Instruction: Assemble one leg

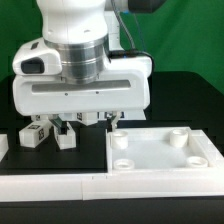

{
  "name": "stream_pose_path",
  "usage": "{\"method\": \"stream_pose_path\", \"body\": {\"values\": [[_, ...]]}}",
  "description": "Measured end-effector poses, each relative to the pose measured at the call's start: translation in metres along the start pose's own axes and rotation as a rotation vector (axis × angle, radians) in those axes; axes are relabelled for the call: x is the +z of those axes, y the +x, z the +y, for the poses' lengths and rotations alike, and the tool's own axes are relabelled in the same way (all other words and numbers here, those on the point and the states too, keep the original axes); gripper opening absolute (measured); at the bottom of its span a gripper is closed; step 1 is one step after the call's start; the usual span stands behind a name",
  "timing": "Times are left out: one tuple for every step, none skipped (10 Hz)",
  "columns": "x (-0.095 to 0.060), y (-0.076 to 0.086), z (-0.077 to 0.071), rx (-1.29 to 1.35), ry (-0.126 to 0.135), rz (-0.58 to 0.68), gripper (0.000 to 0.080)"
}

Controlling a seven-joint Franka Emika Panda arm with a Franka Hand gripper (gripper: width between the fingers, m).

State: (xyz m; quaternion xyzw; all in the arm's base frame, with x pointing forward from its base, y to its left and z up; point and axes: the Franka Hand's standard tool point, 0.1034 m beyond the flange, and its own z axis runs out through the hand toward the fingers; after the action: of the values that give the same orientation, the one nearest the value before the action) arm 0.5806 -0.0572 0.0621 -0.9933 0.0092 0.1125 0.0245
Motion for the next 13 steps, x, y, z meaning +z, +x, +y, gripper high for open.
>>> {"method": "stream_pose_path", "body": {"values": [[0.002,0.002,-0.001,0.004,-0.001,0.008,0.0644],[0.003,0.002,-0.001,-0.011,-0.001,0.006,0.0648],[0.003,0.002,0.000,-0.029,-0.001,0.006,0.0649],[0.003,0.002,0.000,-0.028,-0.001,0.006,0.0649],[0.006,0.000,0.005,-0.058,-0.003,0.000,0.0649],[0.004,-0.004,0.015,-0.168,-0.006,-0.015,0.0649],[0.000,-0.006,0.023,-0.196,-0.018,-0.020,0.0649],[-0.004,-0.003,0.024,-0.214,-0.037,-0.018,0.0649],[-0.003,-0.003,0.023,-0.212,-0.036,-0.022,0.0649],[-0.002,-0.004,0.023,-0.212,-0.035,-0.025,0.0649],[-0.001,-0.007,0.022,-0.211,-0.029,-0.050,0.0649],[0.003,-0.015,0.021,-0.199,-0.038,-0.131,0.0649],[0.009,-0.022,0.021,-0.200,-0.082,-0.212,0.0649]]}}
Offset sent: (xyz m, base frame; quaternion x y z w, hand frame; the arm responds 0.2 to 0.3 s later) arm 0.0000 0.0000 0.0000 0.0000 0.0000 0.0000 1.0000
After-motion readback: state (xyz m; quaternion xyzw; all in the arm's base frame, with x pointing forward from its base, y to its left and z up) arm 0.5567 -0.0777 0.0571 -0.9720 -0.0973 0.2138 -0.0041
